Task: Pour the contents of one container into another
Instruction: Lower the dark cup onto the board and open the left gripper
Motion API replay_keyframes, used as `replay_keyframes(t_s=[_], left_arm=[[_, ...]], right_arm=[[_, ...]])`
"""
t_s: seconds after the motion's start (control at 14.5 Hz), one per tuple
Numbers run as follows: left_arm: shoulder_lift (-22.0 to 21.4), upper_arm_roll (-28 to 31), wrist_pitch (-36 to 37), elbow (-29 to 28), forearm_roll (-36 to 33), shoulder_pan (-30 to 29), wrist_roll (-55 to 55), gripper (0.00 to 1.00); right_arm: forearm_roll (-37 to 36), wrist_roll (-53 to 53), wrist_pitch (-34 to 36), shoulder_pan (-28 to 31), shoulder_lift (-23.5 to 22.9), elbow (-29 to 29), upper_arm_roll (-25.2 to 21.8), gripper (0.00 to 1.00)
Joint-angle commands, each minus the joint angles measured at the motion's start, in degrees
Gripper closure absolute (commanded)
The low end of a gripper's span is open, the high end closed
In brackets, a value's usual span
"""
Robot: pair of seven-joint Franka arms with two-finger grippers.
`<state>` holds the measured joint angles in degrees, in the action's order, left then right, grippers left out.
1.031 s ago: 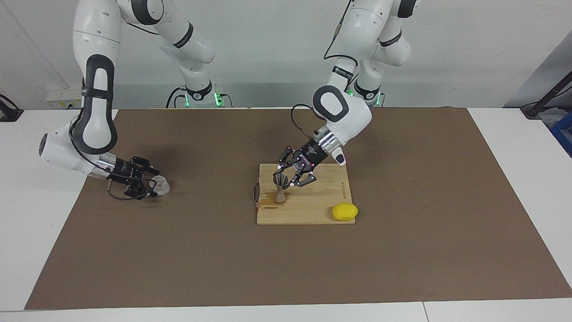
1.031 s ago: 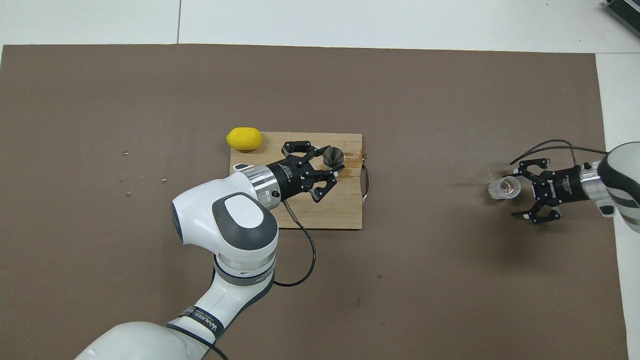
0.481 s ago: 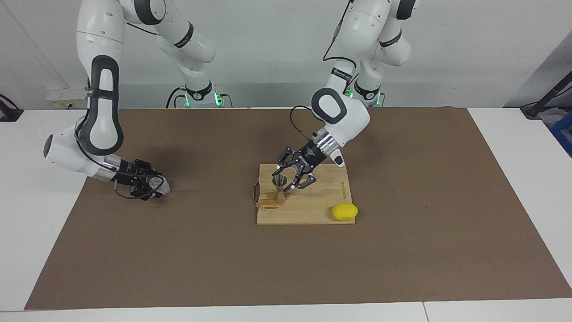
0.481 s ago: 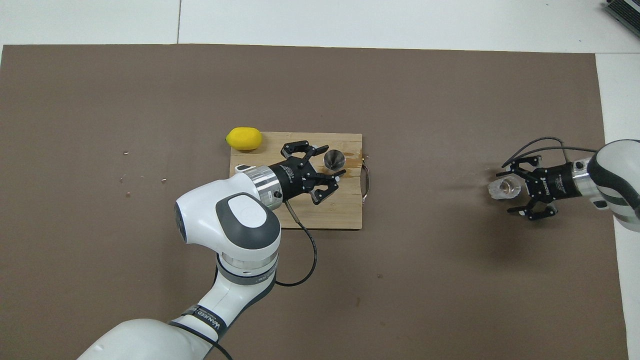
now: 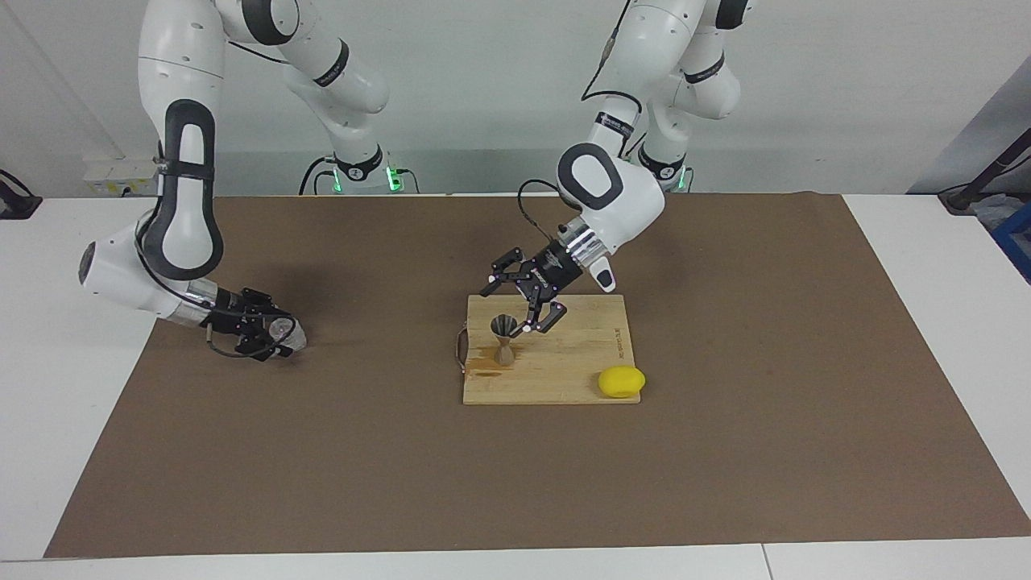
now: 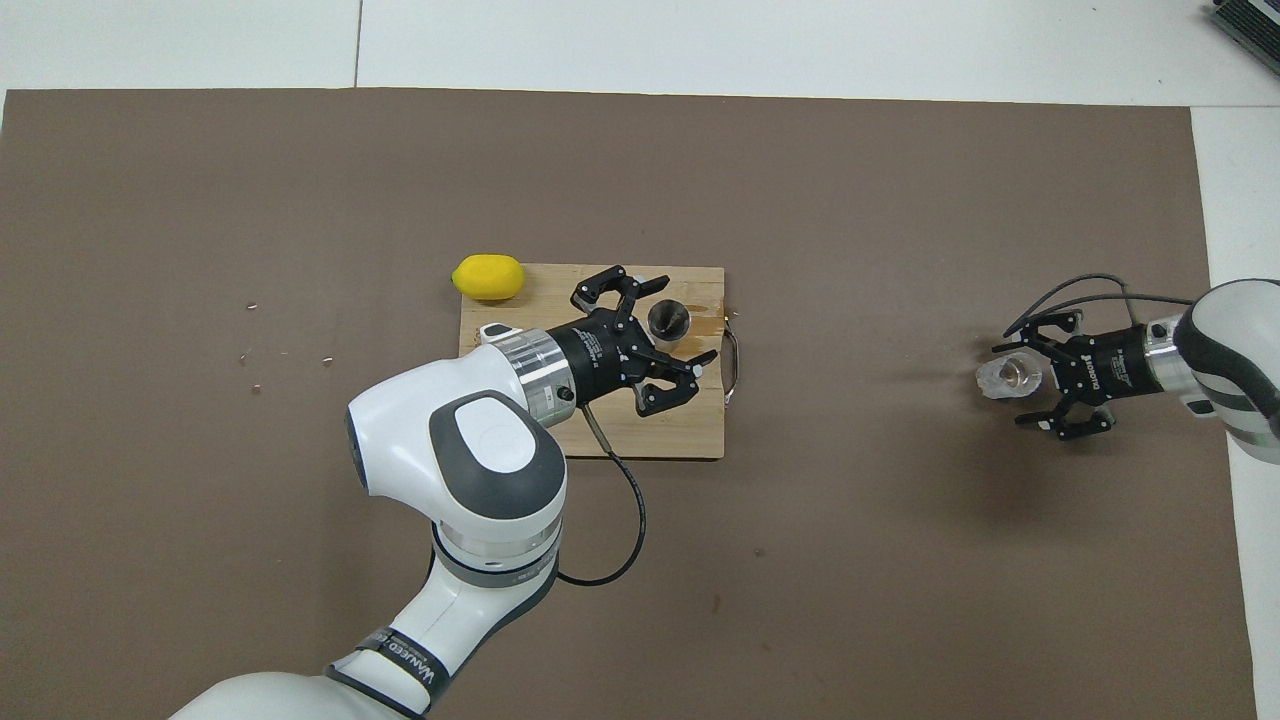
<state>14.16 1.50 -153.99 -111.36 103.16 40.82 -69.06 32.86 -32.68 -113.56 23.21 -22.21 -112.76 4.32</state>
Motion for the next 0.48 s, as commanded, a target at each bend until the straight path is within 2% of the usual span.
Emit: replay_keyframes(t_s=[0.0,0.14,0.41], left_arm=[[-3.2,1.1,6.1,-3.0,-6.9,-1.5,-1.2,0.0],[-3.3,1.4,11.1,-2.7,-12.7,-4.2,-1.1,0.0],[-2.9,1.6,22.6,0.3,-29.9,-10.7,-1.0,0.0]], right_arm=[[1.0,0.2,-0.9,0.2,0.7,-1.1,0.2,0.01],[1.0,0.2,-0.4,0.2,0.7,-1.1,0.2,0.12],[1.1,-2.2,0.0,0.2,0.7,-1.1,0.2,0.2]])
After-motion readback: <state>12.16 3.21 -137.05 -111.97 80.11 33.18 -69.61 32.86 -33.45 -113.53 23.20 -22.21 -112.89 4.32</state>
